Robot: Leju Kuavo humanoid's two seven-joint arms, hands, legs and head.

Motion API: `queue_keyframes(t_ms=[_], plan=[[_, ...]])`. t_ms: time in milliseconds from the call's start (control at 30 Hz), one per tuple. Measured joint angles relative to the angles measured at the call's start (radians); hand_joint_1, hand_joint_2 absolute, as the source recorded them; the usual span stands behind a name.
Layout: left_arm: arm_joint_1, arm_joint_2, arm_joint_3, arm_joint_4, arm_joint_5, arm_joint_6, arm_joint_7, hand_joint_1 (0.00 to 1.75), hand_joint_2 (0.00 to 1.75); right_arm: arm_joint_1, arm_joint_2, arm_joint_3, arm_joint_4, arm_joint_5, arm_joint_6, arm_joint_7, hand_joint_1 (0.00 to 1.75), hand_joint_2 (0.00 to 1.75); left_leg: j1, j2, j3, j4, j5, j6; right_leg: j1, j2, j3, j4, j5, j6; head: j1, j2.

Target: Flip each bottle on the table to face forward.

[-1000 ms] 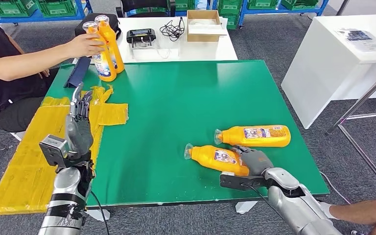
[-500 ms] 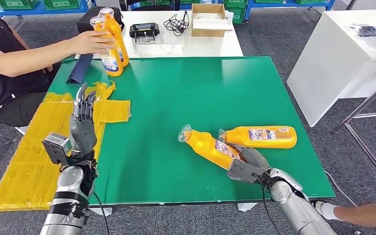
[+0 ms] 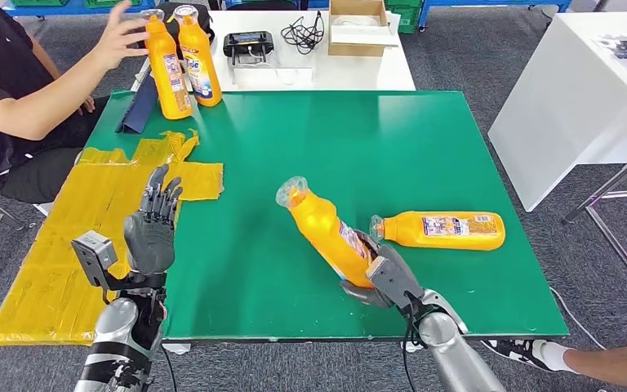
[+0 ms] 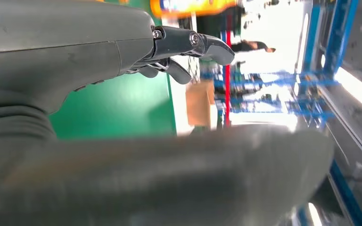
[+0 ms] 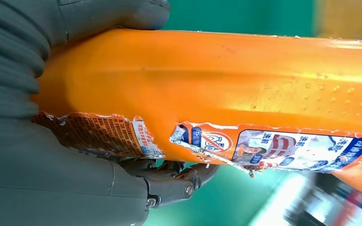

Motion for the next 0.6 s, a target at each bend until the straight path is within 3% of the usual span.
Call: queue_keyframes(t_ms=[300,600], plan=[[0.037,-0.043,-0.129,-0.071,0.014,-0.031,0.017,0.00,1.75,-0.065,0.144,0.032,-0.066,0.008,-0.004,0.019,1.75,1.75,-0.001,-0.004,-0.007,0.000,0.001,0.000,-0.001,-0.005,-0.006,0.000,0.000,0.000,0.000,0.000],[0.030,-0.059,-0.171,-0.068,0.030,-0.046,0.012,0.00,1.75,-0.089,0.225,0.125,-0.015,0.027,-0.028,0.020,1.75,1.75,-0.001,-0.005,-0.009,0.000,0.001,0.000,-0.001,-0.006,-0.007,0.000,0.000,0.000,0.000,0.000]])
